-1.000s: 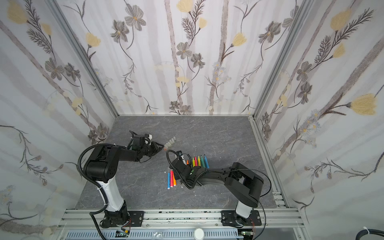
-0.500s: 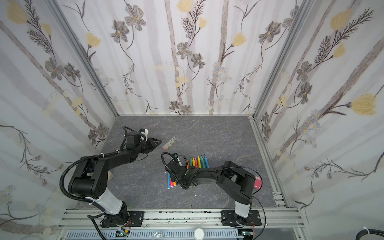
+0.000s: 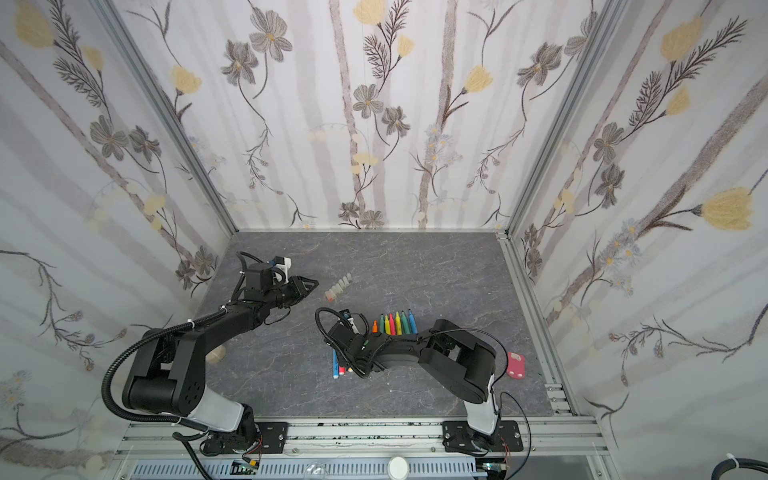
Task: Open the pen caps
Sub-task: 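Move the right gripper to the capped orange marker beside the pink one, then grasp and lift the capped orange marker with the right gripper while the left reaches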
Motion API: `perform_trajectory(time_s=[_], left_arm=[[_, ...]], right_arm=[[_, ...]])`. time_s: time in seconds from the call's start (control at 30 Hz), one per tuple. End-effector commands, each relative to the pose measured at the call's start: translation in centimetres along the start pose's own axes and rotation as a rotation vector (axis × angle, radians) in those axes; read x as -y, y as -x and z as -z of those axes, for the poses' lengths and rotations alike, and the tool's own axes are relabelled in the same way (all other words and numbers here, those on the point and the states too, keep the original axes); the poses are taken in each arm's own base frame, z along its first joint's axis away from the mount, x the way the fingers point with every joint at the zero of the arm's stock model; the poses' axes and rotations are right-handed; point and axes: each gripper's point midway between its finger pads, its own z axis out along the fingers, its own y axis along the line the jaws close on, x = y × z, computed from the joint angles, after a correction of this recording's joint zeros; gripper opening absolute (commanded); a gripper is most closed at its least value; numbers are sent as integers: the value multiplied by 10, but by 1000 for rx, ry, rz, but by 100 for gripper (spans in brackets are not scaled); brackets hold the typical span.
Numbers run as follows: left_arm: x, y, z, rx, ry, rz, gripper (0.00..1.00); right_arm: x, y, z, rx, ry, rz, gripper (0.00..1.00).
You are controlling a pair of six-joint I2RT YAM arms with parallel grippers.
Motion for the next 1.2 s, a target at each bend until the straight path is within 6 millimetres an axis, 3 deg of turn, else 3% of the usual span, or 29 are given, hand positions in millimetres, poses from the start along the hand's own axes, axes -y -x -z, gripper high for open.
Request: perform_trajectory(time_s=[0.0, 0.4, 0.77, 1.0, 1.17], left_arm=[[6, 5, 5, 11, -2, -32, 33], [7, 1, 12, 5, 7, -51, 34], [10, -24, 9, -63, -15, -65, 35], [49, -64, -10, -178, -177, -74, 39], [72, -82, -21, -218, -232, -82, 40]], right_arm=[[12, -17, -1, -66, -49, 0, 27], [9, -8, 9, -43, -28, 3, 2], [12, 35, 43, 62, 74, -38, 0], [29, 64, 73, 184, 153, -99, 0], [45, 78, 82, 218, 154, -130, 0]])
